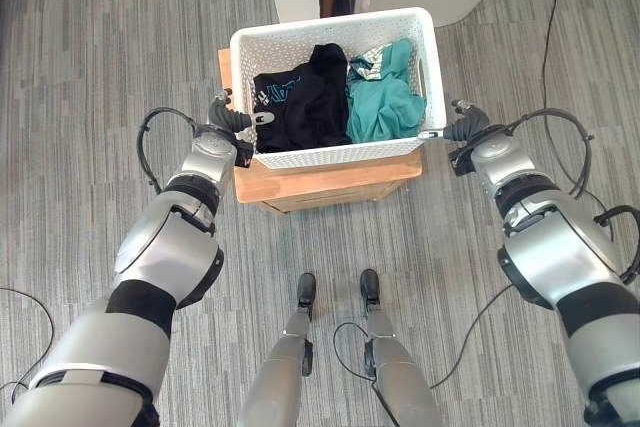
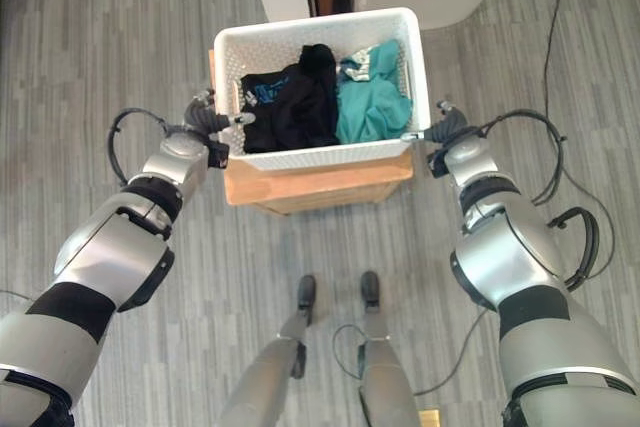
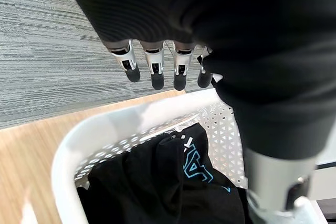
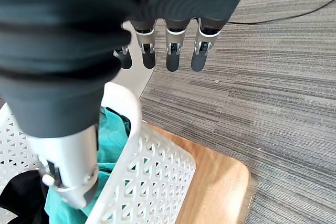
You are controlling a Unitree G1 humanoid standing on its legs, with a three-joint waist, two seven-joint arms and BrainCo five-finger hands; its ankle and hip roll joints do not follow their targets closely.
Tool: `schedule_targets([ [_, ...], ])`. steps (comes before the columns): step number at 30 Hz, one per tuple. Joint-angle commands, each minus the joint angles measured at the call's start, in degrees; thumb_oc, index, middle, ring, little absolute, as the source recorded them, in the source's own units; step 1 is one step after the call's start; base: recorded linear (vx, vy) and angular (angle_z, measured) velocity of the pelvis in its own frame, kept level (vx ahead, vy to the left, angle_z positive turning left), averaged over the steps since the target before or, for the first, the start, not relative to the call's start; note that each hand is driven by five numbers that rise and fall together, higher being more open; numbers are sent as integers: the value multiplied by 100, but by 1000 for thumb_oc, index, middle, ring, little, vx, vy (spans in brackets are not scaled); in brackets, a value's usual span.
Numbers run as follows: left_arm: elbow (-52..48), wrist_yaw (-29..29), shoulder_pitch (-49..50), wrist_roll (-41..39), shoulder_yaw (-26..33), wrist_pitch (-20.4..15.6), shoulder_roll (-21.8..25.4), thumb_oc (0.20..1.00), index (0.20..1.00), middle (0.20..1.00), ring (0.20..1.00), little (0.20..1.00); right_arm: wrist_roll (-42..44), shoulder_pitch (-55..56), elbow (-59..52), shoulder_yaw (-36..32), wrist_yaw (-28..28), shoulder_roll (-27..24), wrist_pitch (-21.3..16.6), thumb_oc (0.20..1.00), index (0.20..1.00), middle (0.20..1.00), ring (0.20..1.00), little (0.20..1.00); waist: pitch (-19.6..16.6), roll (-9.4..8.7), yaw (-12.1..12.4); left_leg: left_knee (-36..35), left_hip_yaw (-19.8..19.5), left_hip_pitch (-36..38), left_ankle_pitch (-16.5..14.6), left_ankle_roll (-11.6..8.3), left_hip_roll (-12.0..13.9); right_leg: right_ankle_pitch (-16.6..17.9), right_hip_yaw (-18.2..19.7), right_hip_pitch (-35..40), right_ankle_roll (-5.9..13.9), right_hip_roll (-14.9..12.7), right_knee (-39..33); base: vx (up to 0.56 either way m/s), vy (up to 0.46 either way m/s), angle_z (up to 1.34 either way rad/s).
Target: Grab the laundry basket,head to the washer,open it,put in the laundry and shut it.
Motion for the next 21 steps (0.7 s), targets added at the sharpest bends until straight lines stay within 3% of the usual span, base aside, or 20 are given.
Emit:
schedule_targets([
  [1,509,24,-989,-45,-109,-134,142,1000,1000,1000,1000,1000,18,-706,466,1,-2,-180,-62,1000,1000,1000,1000,1000,338,141,88,-251,-321,177,-29,-84,47,-325,-127,426,529,-444,-13,0,0,0],
  [21,539,-16,-1231,120,-411,-153,173,1000,1000,1000,1000,1000,339,-1333,323,127,-236,-561,-196,1000,1000,1000,1000,1000,500,79,66,-251,-395,-127,32,-115,102,-309,-105,161,517,-366,-13,0,0,0],
])
